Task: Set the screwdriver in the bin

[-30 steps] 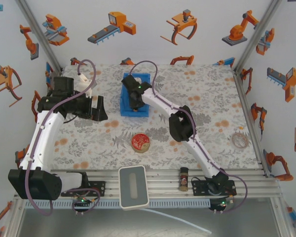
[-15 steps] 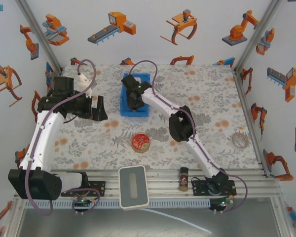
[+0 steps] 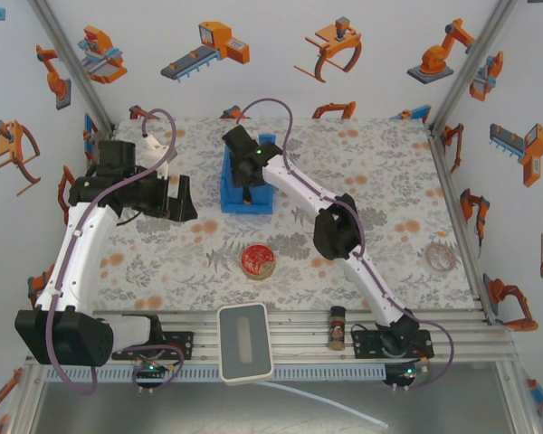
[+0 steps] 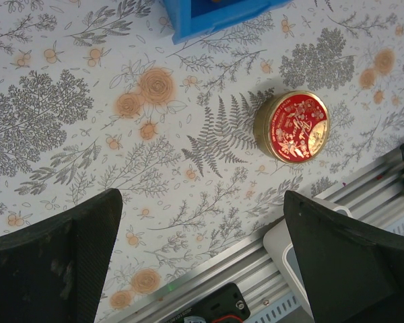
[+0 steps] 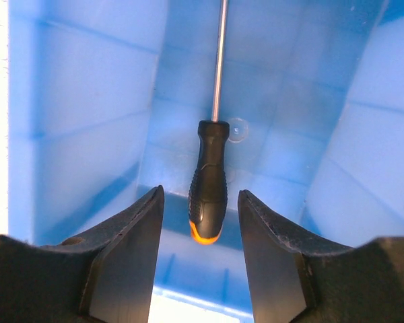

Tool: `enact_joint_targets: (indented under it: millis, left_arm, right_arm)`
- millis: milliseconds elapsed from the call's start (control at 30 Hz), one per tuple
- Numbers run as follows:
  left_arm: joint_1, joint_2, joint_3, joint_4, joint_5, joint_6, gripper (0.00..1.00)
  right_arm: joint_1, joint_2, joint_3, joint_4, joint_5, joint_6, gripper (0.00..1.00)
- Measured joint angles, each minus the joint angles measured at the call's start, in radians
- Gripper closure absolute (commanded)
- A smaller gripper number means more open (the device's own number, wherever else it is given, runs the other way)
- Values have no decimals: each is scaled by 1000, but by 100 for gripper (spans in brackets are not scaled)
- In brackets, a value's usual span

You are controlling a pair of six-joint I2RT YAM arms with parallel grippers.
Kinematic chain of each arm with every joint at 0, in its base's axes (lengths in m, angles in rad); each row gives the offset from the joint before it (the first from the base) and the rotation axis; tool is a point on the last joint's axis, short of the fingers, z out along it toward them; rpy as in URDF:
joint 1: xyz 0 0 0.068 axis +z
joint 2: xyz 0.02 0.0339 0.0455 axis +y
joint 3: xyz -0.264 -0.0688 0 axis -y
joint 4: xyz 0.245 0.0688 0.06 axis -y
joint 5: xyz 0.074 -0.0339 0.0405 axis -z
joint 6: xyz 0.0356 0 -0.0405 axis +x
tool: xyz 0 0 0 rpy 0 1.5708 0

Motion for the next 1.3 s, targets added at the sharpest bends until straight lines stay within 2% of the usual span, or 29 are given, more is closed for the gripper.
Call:
enact_joint_targets:
  millis: [333,433,700,967,1000,1033,1067,1300]
  left_arm:
    - [0,0,-4,8,-8,0,3]
    - [0,0,-10,8,-14,0,3]
    - [0,1,-24,27,-40,0,3]
    - [0,5,-53,90,-90,-22,3]
    - [0,5,-59,102,-99,-27,3]
    - [0,6,-64,114,-109,-34,3]
    - [0,7,-69,126,-119,-39,3]
    - [0,22,-137,269,-211,-120,3]
  right_arm:
    - [23,-183,19,-17,19,-42,51]
    - [38,-256,-26,-19,31,-52,50]
    - [33,-556,-423,16,119,-69,42]
    - [-58,-827,-837,123,171,-61,31]
    - [-77,-866,-898,145,177,-57,19]
    - [-95,-900,-948,162,180,-48,13]
    - [-112,-930,-993,177,182,-45,3]
    - [-280,-1133,-1264,303,179,-45,1]
